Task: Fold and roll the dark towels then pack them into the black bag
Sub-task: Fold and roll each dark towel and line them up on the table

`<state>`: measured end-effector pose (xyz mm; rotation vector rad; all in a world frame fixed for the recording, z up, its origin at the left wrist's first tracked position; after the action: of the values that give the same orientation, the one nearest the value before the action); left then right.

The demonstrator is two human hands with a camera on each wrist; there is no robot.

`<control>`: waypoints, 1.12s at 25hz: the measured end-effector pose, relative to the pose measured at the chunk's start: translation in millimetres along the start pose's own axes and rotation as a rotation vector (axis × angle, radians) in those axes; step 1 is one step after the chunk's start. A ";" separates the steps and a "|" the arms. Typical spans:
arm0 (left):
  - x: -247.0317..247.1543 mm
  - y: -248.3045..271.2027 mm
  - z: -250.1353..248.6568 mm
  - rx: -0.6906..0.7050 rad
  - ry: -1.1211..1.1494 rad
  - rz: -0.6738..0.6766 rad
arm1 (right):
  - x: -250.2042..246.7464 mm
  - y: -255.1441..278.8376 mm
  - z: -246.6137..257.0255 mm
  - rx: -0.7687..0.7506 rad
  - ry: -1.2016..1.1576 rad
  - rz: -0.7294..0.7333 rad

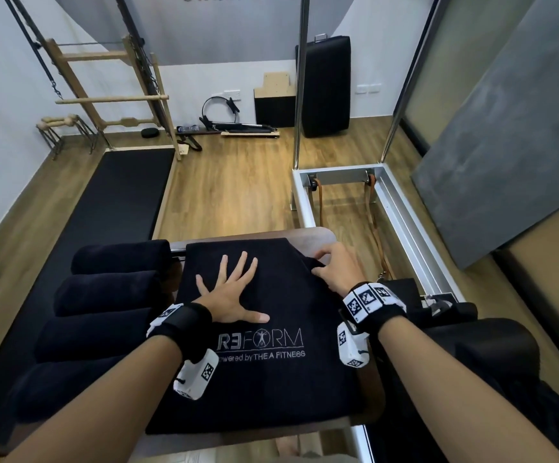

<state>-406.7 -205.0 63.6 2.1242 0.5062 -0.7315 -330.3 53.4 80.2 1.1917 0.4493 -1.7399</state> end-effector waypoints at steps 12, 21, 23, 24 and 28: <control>3.1 -1.3 4.7 0.021 0.045 0.002 | 0.6 -11.5 -4.4 -0.143 -0.087 -0.001; 3.9 -2.3 6.1 0.030 0.043 -0.004 | 0.1 -25.6 -16.1 0.325 -0.483 0.067; 4.2 -2.9 6.9 0.034 0.042 -0.009 | 3.7 -29.5 -14.4 0.321 -0.532 0.150; 4.7 -3.2 6.9 0.037 0.043 -0.010 | 1.9 -31.7 -16.1 0.337 -0.569 0.127; 7.3 -5.8 9.2 0.054 0.047 -0.023 | -11.7 -36.6 -32.4 0.458 -0.728 -0.151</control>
<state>-407.5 -208.2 50.9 2.1931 0.5431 -0.7166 -343.7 100.3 68.1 0.7369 -0.3200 -2.3270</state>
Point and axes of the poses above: each hand's wrist, its own y-axis away from the middle knuckle, its own x-axis out of the palm, z = x × y, the point moved 4 cm from there along -y, towards the middle knuckle, and after that the axes turned 11 degrees about y, right-handed, at the moved point
